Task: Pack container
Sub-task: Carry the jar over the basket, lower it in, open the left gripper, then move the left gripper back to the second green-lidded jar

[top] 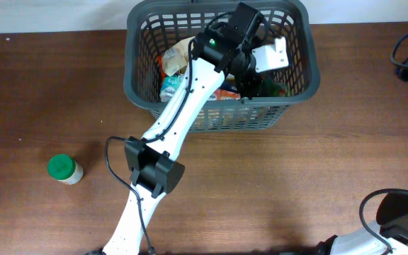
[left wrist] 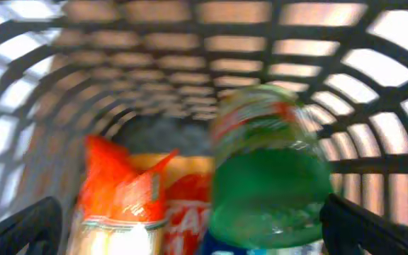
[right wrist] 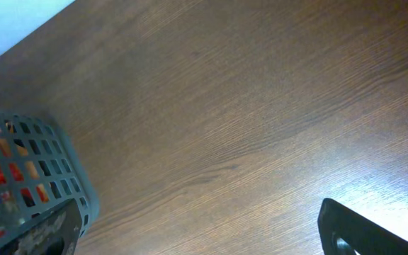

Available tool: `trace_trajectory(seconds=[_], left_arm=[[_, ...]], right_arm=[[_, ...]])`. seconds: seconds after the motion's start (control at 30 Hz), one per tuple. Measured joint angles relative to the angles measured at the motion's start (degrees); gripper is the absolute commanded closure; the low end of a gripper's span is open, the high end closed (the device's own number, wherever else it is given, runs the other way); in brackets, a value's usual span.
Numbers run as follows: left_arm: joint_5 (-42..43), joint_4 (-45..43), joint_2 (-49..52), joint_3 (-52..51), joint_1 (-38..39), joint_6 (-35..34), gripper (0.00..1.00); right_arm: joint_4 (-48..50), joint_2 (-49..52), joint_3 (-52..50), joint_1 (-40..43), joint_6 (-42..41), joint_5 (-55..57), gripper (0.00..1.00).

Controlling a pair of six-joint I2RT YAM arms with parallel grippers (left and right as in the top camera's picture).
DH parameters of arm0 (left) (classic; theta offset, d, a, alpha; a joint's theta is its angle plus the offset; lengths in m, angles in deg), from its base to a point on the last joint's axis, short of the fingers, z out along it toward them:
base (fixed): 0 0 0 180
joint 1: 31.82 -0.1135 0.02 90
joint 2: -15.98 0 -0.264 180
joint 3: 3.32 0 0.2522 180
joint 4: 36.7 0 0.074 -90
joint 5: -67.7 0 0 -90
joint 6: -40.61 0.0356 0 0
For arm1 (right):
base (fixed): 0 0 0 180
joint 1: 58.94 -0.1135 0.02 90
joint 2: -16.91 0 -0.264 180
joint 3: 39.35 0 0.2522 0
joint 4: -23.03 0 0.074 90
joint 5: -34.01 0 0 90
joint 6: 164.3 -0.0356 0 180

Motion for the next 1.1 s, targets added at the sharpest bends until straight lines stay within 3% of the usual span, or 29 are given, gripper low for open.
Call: trace_trajectory(seconds=[0.27, 0.43, 0.57, 0.77, 0.97, 1.1], left_arm=[[-11.4, 5.4, -8.9, 4.1, -9.5, -15.3, 0.01], [-15.6, 16.0, -20.7, 6.5, -26.6, -24.5, 0.01], [-15.7, 25.0, -23.9, 6.8, -39.3, -29.2, 0.01], [-8.7, 25.2, -21.9, -8.0, -47.8, -33.9, 0.01], [-12.1, 25.3, -19.3, -27.4, -49.9, -35.2, 0.00], [-13.6, 25.6, -19.3, -34.9, -50.2, -35.4, 0.00]], right_arm=[[0.0, 0.0, 0.0, 0.0, 0.0, 0.0, 0.01], [0.0, 0.0, 0.0, 0.0, 0.0, 0.0, 0.01], [0.0, 0.0, 0.0, 0.0, 0.0, 0.0, 0.01], [0.0, 0.0, 0.0, 0.0, 0.0, 0.0, 0.01], [0.0, 0.0, 0.0, 0.0, 0.0, 0.0, 0.01], [0.0, 0.0, 0.0, 0.0, 0.0, 0.0, 0.01]])
